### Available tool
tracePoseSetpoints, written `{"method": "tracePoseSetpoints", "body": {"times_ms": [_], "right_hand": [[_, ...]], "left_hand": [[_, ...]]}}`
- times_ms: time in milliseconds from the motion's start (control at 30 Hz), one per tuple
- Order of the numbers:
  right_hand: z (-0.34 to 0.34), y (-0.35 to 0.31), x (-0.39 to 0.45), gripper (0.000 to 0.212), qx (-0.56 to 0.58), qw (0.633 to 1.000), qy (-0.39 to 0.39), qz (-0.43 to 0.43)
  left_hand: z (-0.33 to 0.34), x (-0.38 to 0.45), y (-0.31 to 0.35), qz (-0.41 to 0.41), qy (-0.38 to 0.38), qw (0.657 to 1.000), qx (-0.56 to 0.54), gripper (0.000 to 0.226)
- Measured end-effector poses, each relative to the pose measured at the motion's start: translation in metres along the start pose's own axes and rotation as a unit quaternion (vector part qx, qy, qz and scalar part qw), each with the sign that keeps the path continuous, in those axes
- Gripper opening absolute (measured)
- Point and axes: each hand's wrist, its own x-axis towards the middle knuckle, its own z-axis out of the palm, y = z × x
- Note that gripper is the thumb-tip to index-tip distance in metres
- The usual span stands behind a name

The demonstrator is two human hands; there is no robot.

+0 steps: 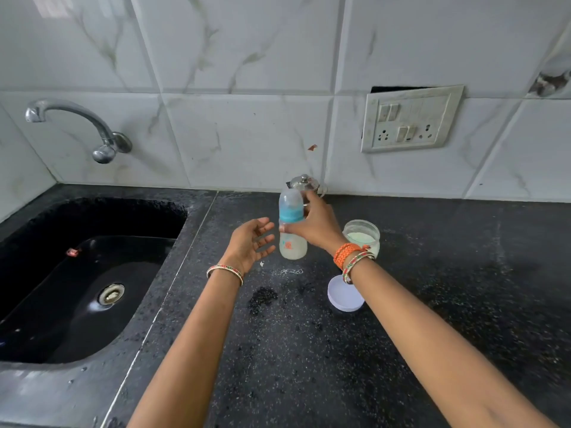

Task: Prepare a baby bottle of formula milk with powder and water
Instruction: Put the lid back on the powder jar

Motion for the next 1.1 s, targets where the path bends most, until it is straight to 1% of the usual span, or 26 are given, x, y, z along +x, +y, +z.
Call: {"method": "tracePoseSetpoints", "body": {"times_ms": [100, 233, 333, 400, 433, 500, 567, 633, 667, 700, 767, 867, 967, 1000, 1067, 1100], "right_hand": [[0.019, 0.015, 0.003, 0.075, -0.033, 0.999, -0.017, 0.027], [0.034, 0.03, 0.002, 0.063, -0.023, 0.998, -0.023, 0.05], [0.036, 0.027, 0.005, 0.061, -0.033, 0.996, -0.061, 0.059], [0.033, 0.021, 0.003, 0.065, -0.084, 0.99, -0.088, 0.076], [0.03, 0.018, -0.002, 0.063, -0.131, 0.983, -0.094, 0.088], [0.018, 0.018, -0.022, 0.047, -0.267, 0.953, -0.106, 0.097], [0.005, 0.027, -0.05, 0.036, -0.402, 0.899, -0.153, 0.086], [-0.008, 0.039, -0.078, 0.036, -0.486, 0.846, -0.202, 0.091], [-0.013, 0.045, -0.088, 0.041, -0.504, 0.831, -0.213, 0.101], [-0.015, 0.05, -0.095, 0.05, -0.51, 0.824, -0.218, 0.114], [-0.017, 0.056, -0.099, 0.063, -0.499, 0.828, -0.218, 0.135], [-0.018, 0.06, -0.096, 0.067, -0.479, 0.838, -0.217, 0.145], [-0.021, 0.059, -0.094, 0.08, -0.427, 0.849, -0.25, 0.183], [-0.022, 0.058, -0.094, 0.084, -0.418, 0.848, -0.266, 0.188], [-0.026, 0.053, -0.093, 0.085, -0.406, 0.847, -0.291, 0.179], [-0.031, 0.048, -0.091, 0.083, -0.378, 0.864, -0.287, 0.172]], "left_hand": [[-0.008, 0.005, -0.006, -0.018, 0.033, 0.999, 0.004, 0.015], [-0.025, 0.008, -0.014, -0.039, 0.05, 0.998, 0.005, 0.014], [-0.032, 0.01, -0.019, -0.044, 0.059, 0.997, 0.007, 0.014], [-0.031, 0.009, -0.023, -0.048, 0.059, 0.997, 0.014, 0.015], [-0.03, 0.01, -0.026, -0.051, 0.056, 0.997, 0.02, 0.015], [-0.026, 0.009, -0.034, -0.058, 0.043, 0.997, 0.031, 0.017], [-0.022, 0.006, -0.043, -0.073, 0.019, 0.997, 0.034, 0.019], [-0.015, 0.004, -0.054, -0.097, -0.004, 0.994, 0.038, 0.018], [-0.01, 0.003, -0.059, -0.111, -0.013, 0.993, 0.042, 0.017], [-0.005, 0.001, -0.064, -0.121, -0.022, 0.991, 0.046, 0.015], [0.006, -0.003, -0.07, -0.136, -0.045, 0.988, 0.062, 0.013], [0.021, -0.01, -0.078, -0.152, -0.08, 0.981, 0.094, 0.015], [0.032, -0.014, -0.079, -0.148, -0.106, 0.977, 0.11, 0.016], [0.035, -0.014, -0.078, -0.143, -0.109, 0.977, 0.112, 0.015], [0.037, -0.014, -0.076, -0.132, -0.11, 0.979, 0.114, 0.013], [0.037, -0.013, -0.073, -0.125, -0.11, 0.98, 0.112, 0.013]]}}
